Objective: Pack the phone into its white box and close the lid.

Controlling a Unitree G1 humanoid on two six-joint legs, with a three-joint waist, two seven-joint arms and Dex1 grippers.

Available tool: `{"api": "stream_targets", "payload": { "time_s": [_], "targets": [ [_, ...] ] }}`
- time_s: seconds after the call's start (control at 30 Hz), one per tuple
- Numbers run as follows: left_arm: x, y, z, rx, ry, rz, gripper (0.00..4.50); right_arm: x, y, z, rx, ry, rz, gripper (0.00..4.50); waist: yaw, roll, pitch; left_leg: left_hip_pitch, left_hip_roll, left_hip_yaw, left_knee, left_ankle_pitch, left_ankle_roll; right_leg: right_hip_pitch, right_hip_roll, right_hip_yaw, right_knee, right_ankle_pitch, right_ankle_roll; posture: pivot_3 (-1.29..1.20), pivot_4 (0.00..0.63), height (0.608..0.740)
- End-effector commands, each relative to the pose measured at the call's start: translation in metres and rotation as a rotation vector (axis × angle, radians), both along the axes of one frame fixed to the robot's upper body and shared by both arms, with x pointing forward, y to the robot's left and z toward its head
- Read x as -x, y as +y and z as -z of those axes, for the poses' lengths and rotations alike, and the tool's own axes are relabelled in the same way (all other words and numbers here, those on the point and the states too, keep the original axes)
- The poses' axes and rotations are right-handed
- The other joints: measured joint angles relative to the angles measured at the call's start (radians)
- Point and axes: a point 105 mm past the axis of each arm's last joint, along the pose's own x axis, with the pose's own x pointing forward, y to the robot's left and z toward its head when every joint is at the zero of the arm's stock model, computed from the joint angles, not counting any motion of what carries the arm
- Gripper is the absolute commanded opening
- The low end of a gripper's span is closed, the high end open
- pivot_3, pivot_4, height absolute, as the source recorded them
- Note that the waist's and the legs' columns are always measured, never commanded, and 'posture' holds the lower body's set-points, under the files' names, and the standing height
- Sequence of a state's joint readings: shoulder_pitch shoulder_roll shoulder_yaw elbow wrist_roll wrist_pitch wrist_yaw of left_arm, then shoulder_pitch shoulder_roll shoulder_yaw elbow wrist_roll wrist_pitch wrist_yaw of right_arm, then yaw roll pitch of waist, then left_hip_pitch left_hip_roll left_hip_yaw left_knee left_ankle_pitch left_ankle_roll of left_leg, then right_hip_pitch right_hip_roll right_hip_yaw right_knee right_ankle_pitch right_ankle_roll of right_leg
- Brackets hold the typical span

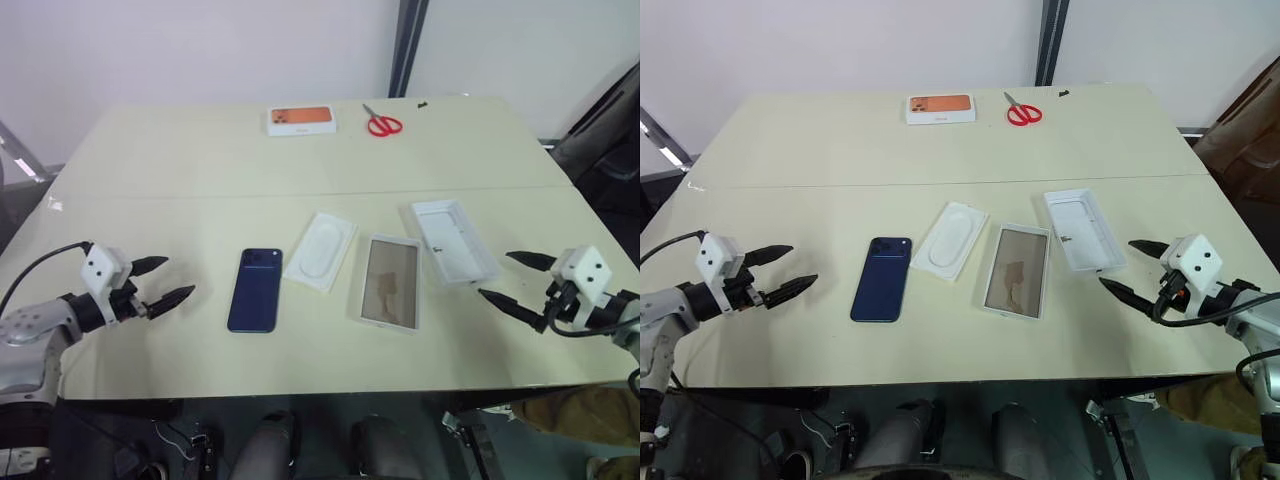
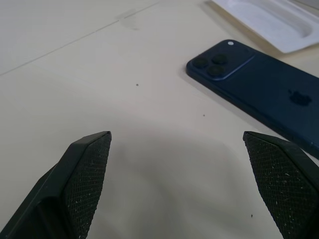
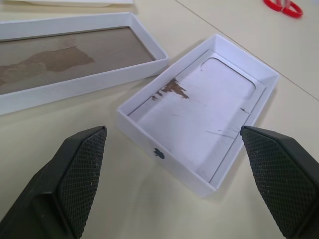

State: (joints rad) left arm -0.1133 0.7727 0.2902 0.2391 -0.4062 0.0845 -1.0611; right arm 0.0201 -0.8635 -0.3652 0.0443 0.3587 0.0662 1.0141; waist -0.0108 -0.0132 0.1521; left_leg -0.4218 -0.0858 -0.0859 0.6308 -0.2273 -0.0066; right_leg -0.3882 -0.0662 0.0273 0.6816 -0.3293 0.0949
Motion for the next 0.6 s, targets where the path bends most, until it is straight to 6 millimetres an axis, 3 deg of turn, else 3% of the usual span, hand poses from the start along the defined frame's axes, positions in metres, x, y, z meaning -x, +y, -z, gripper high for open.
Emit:
{"api": "stream_targets", "payload": {
  "time_s": [0.03,0.2,0.47,0.6],
  "targets": [
    [-0.005,0.002,-0.01,0.007,-0.031,-0.022,4.46,-0.003,-0.003,-0.014,0.005,-0.053,0.016,4.5,0.0,0.0,0.0,0.0,0.0,0.0,0.0,0.0,0.0,0.0,0.0,0.0,0.0,0.0,0.0,0.0,0.15,0.734],
    [-0.023,-0.014,-0.015,0.046,-0.018,-0.044,4.46,-0.013,0.011,-0.026,-0.015,-0.095,-0.007,4.5,0.002,0.0,0.0,0.0,0.0,0.0,0.0,0.0,0.0,0.0,0.0,0.0,0.0,0.0,0.0,0.0,0.15,0.734],
    [-0.081,-0.086,-0.036,0.171,0.004,0.008,4.46,-0.033,0.053,-0.033,-0.049,-0.147,-0.109,4.5,0.001,-0.001,0.0,-0.001,-0.001,0.0,0.002,0.0,0.0,0.0,0.0,-0.001,0.001,0.0,0.0,0.0,0.15,0.734],
    [-0.103,-0.116,-0.027,0.117,0.097,-0.01,4.46,-0.036,0.073,-0.036,-0.07,-0.158,-0.16,4.5,-0.001,-0.001,0.0,-0.002,-0.001,0.0,0.002,0.001,0.0,-0.001,0.001,-0.001,0.001,0.0,0.0,0.0,0.15,0.734]
  ]
}}
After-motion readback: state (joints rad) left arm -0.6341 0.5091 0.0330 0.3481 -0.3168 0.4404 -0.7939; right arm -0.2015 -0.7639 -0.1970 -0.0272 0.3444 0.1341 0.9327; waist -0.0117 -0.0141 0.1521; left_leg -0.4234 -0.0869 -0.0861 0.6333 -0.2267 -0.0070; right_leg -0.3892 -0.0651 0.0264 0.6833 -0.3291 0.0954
